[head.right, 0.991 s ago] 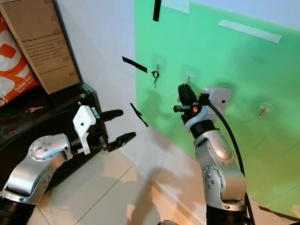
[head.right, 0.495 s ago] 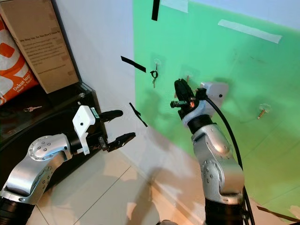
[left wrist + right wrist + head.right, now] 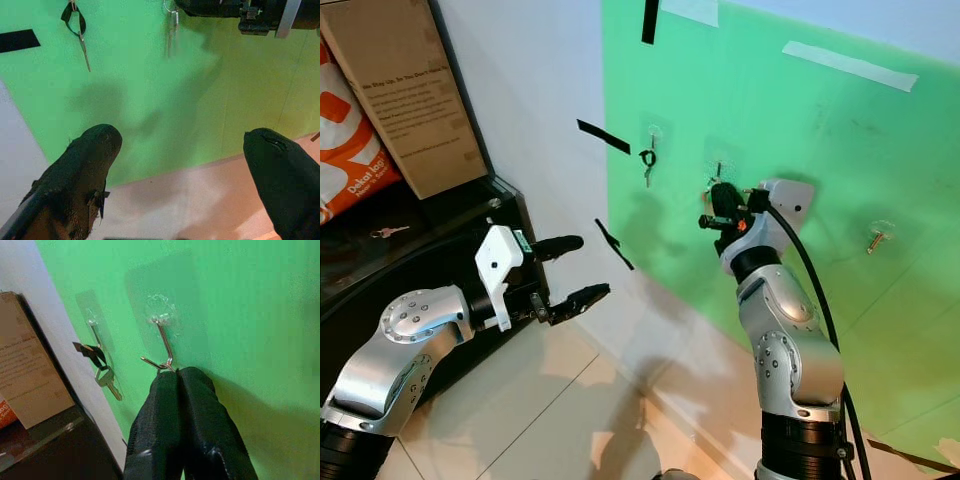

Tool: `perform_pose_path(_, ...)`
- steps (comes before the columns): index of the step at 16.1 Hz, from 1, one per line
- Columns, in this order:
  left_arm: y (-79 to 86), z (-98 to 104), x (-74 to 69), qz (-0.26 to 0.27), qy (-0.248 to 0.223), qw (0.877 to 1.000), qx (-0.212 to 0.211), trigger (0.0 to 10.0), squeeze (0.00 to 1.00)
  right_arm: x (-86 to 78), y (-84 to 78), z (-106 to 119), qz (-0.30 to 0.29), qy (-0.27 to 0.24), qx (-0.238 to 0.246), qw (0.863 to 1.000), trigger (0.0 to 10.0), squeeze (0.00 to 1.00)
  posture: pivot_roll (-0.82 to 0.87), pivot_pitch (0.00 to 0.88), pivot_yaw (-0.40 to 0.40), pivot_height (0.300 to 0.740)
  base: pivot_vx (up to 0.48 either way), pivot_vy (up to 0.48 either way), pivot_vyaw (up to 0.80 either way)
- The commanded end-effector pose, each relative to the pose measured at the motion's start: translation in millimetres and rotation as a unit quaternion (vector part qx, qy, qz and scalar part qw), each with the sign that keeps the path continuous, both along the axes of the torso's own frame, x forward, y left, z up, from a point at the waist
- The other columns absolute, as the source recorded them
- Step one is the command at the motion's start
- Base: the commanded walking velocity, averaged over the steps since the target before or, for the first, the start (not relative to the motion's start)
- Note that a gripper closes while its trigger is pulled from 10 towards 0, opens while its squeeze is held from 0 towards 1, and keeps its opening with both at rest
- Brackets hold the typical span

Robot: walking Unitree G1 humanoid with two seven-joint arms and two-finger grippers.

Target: Hang keys on a hook

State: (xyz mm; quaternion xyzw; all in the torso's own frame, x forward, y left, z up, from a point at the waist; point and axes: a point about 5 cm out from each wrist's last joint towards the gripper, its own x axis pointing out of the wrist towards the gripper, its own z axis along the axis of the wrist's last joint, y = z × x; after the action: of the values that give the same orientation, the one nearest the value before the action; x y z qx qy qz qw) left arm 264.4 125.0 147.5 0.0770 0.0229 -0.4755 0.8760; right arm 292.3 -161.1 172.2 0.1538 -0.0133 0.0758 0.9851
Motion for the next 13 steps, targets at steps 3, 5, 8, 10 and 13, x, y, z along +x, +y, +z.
perform_pose_path(3,0.1,4,1.5,-0.004,-0.004,1.000,0.005,10.0,0.00,-1.3,-0.7,-7,-0.004,0.019,0.003,1.000,10.0,0.00,-0.01,0.000,-0.014,0.740,0.000,0.000,0.00)
perform_pose_path(5,0.3,5,2.6,-0.003,-0.007,1.000,0.005,10.0,0.00,-2.3,1.9,-7,0.005,0.019,0.004,1.000,10.0,0.00,-0.01,0.000,-0.011,0.740,0.000,0.000,0.00)
perform_pose_path(8,0.6,6,4.2,0.003,-0.009,1.000,-0.003,10.0,0.00,-4.6,1.9,-5,0.013,0.007,0.020,1.000,10.0,1.00,-0.02,0.000,-0.007,0.740,0.000,0.000,0.00)
perform_pose_path(10,1.7,6,4.4,0.012,-0.009,1.000,-0.011,10.0,0.00,-8.4,-1.1,-10,0.010,0.016,0.005,1.000,10.0,1.00,-0.02,0.000,-0.002,0.740,0.000,0.000,0.00)
perform_pose_path(13,11.1,4,7.5,0.067,-0.005,0.997,-0.024,10.0,0.00,-21.9,-5.8,-22,0.017,0.025,-0.017,0.999,10.0,1.00,-0.03,0.000,0.006,0.740,0.000,0.000,0.00)
